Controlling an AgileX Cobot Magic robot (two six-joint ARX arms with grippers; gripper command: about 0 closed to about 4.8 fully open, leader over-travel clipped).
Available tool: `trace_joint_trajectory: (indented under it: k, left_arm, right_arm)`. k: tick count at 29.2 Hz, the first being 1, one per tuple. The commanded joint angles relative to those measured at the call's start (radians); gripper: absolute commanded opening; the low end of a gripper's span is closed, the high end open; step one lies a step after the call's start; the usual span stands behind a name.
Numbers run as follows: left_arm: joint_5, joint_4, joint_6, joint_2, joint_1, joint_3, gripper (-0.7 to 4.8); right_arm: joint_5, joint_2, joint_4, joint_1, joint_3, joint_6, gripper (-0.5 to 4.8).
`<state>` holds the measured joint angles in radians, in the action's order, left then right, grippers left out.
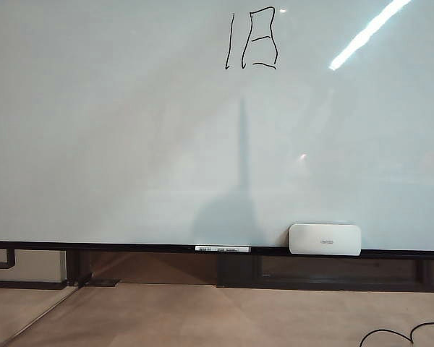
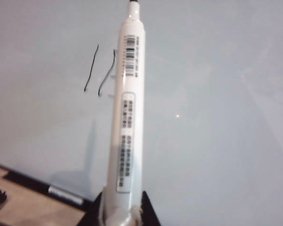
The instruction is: Reach to the right to find the marker pen, pick it up, and write the number 18 on the whiteboard.
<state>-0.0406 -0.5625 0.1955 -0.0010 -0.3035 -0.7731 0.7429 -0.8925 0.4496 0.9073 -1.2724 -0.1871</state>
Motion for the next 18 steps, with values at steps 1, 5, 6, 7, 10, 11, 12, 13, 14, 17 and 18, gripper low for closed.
trace_joint_trajectory:
  k: [1, 5, 6, 7, 10, 11, 12, 13, 14, 17, 18]
  left_arm:
    - [-0.001, -0.124, -0.085, 0.005, 0.000, -0.023, -0.05]
    - [0.000, -0.125, -0.097, 0.005, 0.000, -0.026, -0.05]
    - [0.000, -0.122, -0.094, 0.005, 0.000, -0.025, -0.05]
    - [0.000, -0.113, -0.093, 0.005, -0.001, -0.023, -0.05]
    - [0.000, -0.102, -0.091, 0.005, 0.000, -0.023, -0.05]
    - [-0.001, -0.102, -0.091, 0.005, 0.000, -0.023, -0.05]
    - [-0.001, -0.102, -0.091, 0.005, 0.000, -0.022, -0.05]
    - [-0.001, -0.103, -0.090, 0.005, 0.000, -0.022, -0.05]
    - [0.001, -0.103, -0.080, 0.005, 0.000, -0.021, -0.05]
    - [0.007, -0.097, -0.065, 0.005, -0.001, -0.022, -0.05]
    - [0.006, -0.097, -0.065, 0.005, -0.001, -0.022, -0.05]
  right_arm:
    - [0.168, 0.122, 0.121, 0.077, -0.004, 0.031, -0.03]
    - [0.323, 0.257, 0.246, 0.170, -0.004, 0.039, -0.02]
    - [0.326, 0.287, 0.275, 0.190, -0.004, 0.053, -0.03]
    - [0.330, 0.328, 0.314, 0.210, -0.004, 0.084, -0.02]
    - [0.330, 0.410, 0.413, 0.245, -0.003, 0.187, -0.02]
    - [0.330, 0.428, 0.445, 0.249, -0.003, 0.211, -0.03]
    - [0.330, 0.440, 0.475, 0.246, -0.003, 0.232, -0.03]
    - [0.338, 0.449, 0.508, 0.240, 0.001, 0.253, -0.03]
    - [0.340, 0.455, 0.535, 0.235, 0.004, 0.266, -0.02]
    - [0.336, 0.456, 0.588, 0.213, 0.016, 0.278, -0.02]
    - [0.328, 0.455, 0.594, 0.205, 0.023, 0.277, -0.02]
